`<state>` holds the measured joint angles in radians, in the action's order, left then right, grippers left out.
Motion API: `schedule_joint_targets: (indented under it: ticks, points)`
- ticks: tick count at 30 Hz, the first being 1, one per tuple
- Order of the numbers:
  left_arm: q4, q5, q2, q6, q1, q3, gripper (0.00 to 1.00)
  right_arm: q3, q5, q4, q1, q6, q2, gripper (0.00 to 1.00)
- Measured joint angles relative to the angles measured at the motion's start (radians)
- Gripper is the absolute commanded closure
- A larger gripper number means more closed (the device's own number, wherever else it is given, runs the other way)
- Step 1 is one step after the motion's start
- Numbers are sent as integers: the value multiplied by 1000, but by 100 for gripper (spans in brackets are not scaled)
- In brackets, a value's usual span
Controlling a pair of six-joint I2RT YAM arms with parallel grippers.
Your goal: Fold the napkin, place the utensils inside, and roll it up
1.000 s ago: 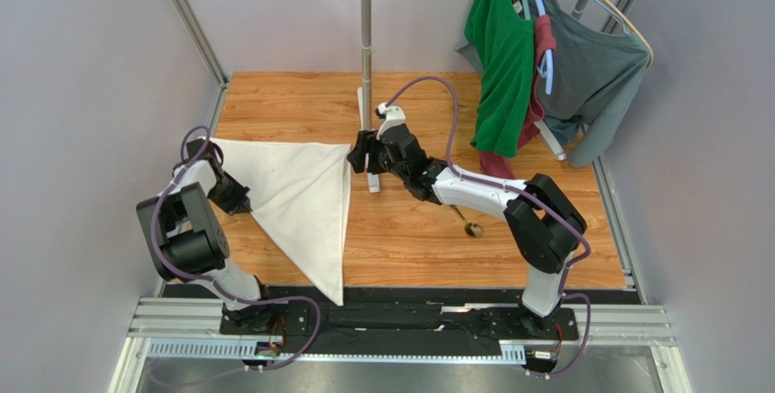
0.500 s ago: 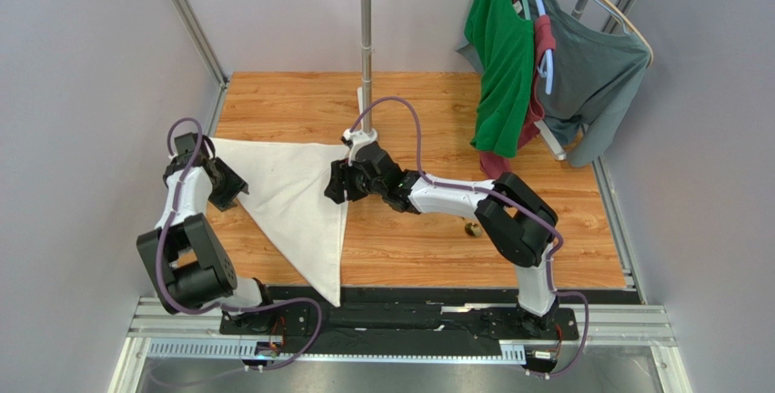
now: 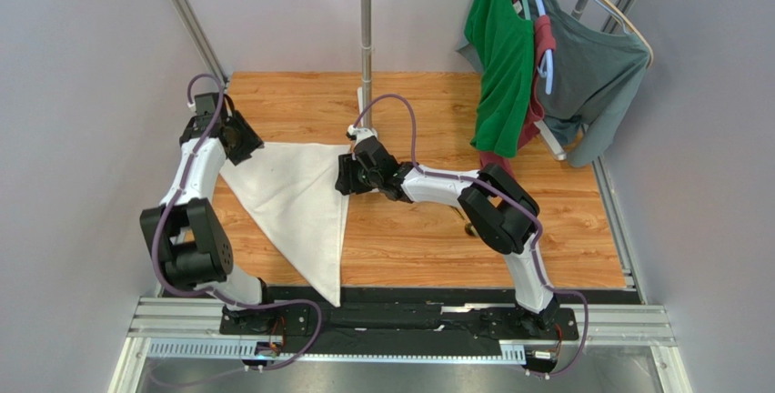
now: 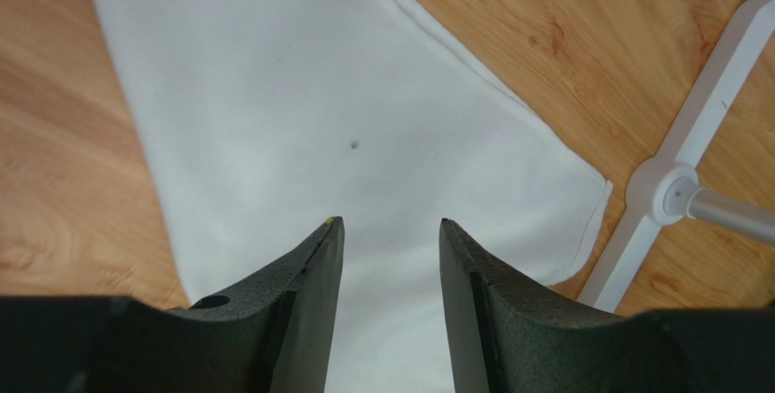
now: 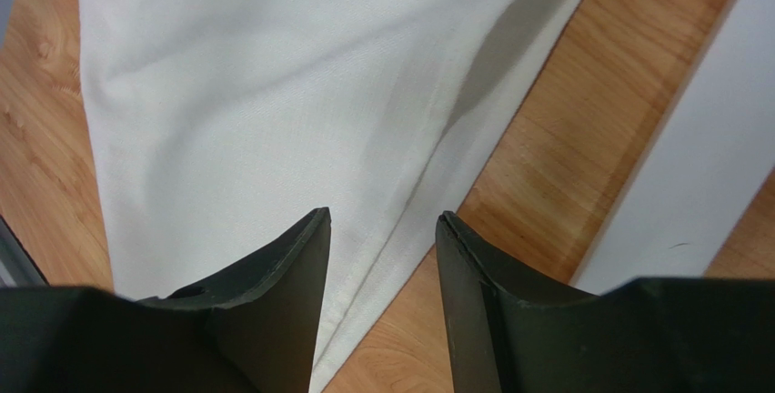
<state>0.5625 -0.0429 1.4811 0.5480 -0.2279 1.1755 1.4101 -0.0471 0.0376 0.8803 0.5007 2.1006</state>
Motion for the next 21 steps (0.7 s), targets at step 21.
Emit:
schedule_joint_targets:
  ticks: [21]
  points:
    - [-3,-51,343,5,-20,97,49,12,-124,-23,-1,63,53,58]
